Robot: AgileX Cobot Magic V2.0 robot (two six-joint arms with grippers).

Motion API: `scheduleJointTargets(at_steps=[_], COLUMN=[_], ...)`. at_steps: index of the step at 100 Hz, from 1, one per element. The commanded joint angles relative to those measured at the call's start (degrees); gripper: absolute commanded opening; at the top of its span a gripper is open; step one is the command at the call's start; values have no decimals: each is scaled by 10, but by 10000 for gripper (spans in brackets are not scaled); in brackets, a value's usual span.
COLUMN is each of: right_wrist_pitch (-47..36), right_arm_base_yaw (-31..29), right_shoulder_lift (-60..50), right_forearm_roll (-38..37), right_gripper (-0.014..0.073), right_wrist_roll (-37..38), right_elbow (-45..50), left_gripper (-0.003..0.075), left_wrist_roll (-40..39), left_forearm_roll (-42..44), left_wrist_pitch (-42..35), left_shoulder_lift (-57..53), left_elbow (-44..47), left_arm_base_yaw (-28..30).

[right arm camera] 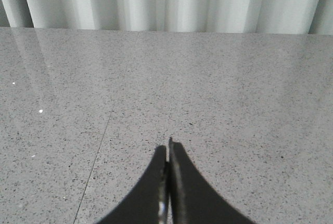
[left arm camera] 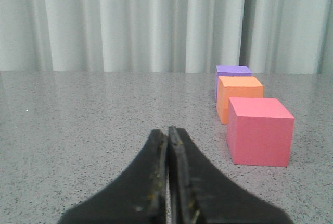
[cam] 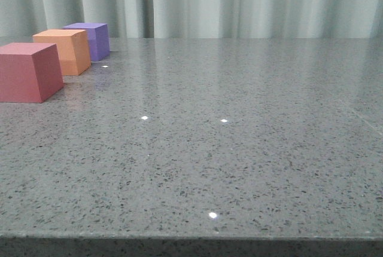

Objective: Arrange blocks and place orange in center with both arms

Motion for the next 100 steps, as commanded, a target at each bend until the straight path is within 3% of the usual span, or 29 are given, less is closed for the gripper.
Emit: scheduleJointTargets(at_steps=[1, 65, 100], right_wrist_pitch=[-41, -44, -182], right_arm_base_yaw=[-3, -3, -45], right_shoulder_lift=[7, 7, -70], right_forearm_roll=[-6, -5, 179], right_gripper=[-69, -69, -69], right_wrist_roll=[-1, -8, -137], right_elbow=[-15, -15, 85], left_gripper=[-20, -20, -20], left_wrist_roll=[-7, -7, -7], left_forearm_roll=[-3, -3, -3], left_wrist_pitch=[-48, -48, -48], left_shoulder_lift=[-21, -21, -21], left_elbow=[24, 24, 24], left_arm_base_yaw=[1, 1, 1])
